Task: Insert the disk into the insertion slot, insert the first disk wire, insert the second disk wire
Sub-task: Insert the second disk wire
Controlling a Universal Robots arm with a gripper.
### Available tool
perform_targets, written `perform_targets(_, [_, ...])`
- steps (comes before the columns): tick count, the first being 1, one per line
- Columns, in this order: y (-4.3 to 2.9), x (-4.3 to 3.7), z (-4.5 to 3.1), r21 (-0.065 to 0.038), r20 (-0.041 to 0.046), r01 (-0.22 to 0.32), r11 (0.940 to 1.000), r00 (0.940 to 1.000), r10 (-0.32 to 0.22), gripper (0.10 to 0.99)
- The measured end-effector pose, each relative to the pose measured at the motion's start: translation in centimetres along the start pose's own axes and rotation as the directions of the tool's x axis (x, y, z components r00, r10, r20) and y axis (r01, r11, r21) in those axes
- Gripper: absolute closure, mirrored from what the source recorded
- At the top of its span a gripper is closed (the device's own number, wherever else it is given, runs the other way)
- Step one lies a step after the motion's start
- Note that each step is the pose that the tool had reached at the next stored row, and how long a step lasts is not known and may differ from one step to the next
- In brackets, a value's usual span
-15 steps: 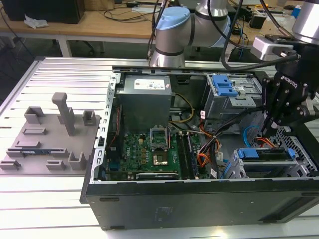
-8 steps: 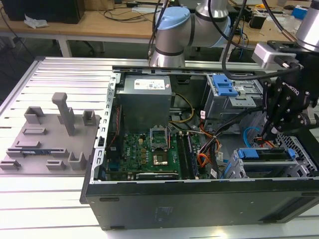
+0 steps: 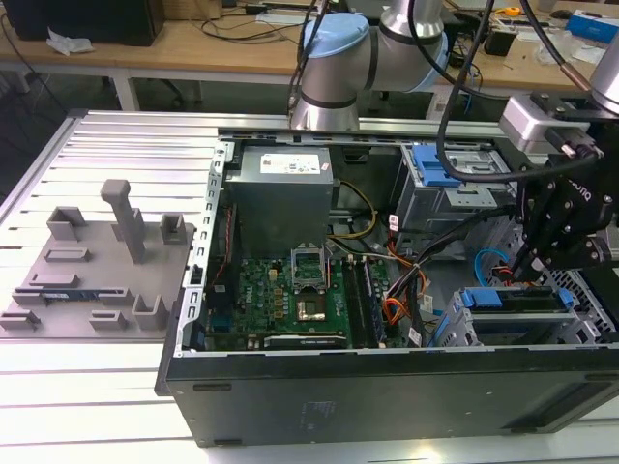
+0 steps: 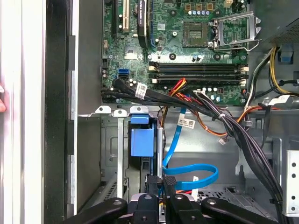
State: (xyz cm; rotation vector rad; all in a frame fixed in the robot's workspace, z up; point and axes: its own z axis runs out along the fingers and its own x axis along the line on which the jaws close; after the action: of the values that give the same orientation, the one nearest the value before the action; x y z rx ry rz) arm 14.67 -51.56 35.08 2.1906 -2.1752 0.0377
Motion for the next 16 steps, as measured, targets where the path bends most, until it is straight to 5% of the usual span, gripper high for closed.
perform_targets(5, [0.00, 0.13, 0.00, 0.000, 0.0000, 0.000, 1.0000, 1.0000, 0.000, 0.925])
perform_targets(8, [0.01, 0.74, 0.04, 0.000, 0.0146, 0.000, 1.0000, 0.9999, 0.000, 0.925])
perform_targets(16, [0.01, 0.89, 0.04, 0.000, 0.0154, 0.000, 1.0000, 0.9999, 0.000, 0.925])
